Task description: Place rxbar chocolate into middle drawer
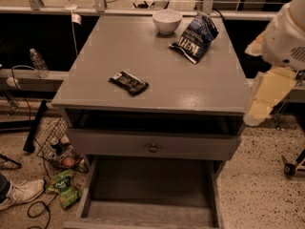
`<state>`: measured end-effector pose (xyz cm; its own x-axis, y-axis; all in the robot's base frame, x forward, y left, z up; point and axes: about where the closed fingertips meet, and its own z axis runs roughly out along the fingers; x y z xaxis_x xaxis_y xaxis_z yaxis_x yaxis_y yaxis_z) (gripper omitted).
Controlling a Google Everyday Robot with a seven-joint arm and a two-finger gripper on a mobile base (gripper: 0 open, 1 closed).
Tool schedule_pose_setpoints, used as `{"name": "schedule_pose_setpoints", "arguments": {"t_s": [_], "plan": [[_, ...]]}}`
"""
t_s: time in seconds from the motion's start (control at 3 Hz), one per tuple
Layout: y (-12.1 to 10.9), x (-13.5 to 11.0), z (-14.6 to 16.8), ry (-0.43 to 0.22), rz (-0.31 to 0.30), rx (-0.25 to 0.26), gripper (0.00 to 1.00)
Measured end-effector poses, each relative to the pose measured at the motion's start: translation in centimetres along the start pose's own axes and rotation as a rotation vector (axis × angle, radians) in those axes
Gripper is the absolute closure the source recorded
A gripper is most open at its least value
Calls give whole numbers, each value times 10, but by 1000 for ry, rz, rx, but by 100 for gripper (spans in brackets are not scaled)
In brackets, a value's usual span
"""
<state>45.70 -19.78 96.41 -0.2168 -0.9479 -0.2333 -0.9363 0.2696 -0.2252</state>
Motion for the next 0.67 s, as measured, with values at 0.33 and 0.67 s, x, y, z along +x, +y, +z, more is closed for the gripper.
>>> {"name": "schedule_pose_setpoints", "arguments": {"t_s": [0.33,0.67], "plan": [[-14,-34,50,-61,52,-63,0],[-26,-53,78,-117,120,-68,0]]}}
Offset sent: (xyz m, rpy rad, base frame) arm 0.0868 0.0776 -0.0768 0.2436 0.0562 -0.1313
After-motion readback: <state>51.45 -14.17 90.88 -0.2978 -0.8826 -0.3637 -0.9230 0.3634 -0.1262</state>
